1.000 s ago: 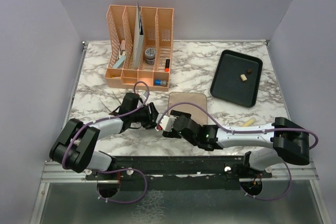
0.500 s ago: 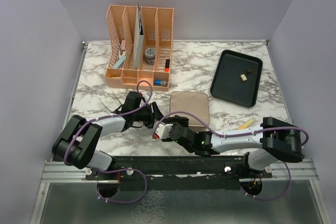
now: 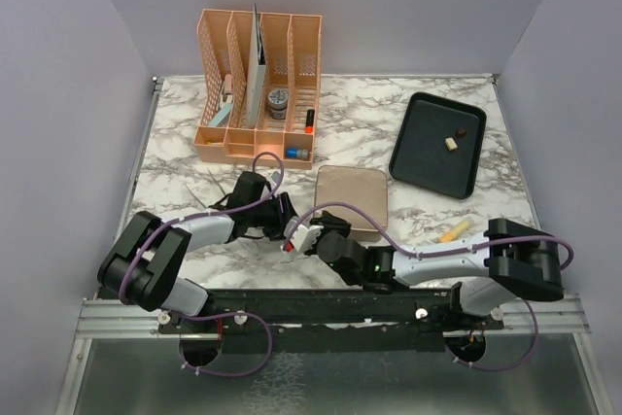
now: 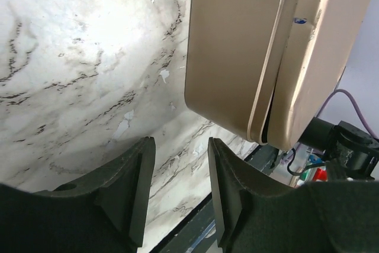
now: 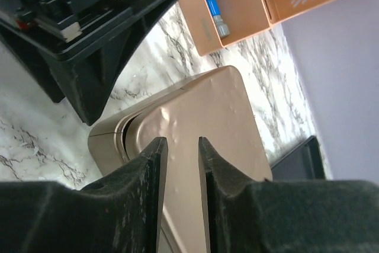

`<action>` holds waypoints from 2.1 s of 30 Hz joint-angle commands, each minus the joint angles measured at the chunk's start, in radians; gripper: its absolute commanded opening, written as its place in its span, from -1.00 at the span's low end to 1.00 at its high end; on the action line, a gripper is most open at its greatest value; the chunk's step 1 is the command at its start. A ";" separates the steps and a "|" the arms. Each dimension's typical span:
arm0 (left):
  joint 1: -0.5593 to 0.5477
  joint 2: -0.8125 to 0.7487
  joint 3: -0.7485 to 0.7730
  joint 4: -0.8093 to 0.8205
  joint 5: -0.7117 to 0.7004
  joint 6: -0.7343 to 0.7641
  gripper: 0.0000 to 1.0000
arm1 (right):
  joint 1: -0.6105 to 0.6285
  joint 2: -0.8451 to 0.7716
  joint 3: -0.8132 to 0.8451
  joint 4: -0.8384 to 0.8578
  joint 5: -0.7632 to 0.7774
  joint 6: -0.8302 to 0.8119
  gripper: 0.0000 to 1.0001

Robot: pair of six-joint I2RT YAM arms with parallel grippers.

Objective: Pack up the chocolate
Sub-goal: Close the box lid on the packing box.

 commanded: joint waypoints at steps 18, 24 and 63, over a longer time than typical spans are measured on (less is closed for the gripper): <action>-0.011 -0.099 0.120 0.102 0.063 -0.027 0.26 | -0.565 -0.384 -0.004 -0.416 -0.499 1.111 0.59; -0.028 -0.040 0.149 0.107 0.058 -0.024 0.36 | -0.730 -0.378 -0.086 -0.384 -0.645 1.233 0.60; -0.134 0.041 0.095 0.504 0.124 -0.368 0.07 | -0.921 -0.429 -0.412 0.032 -1.086 1.496 0.44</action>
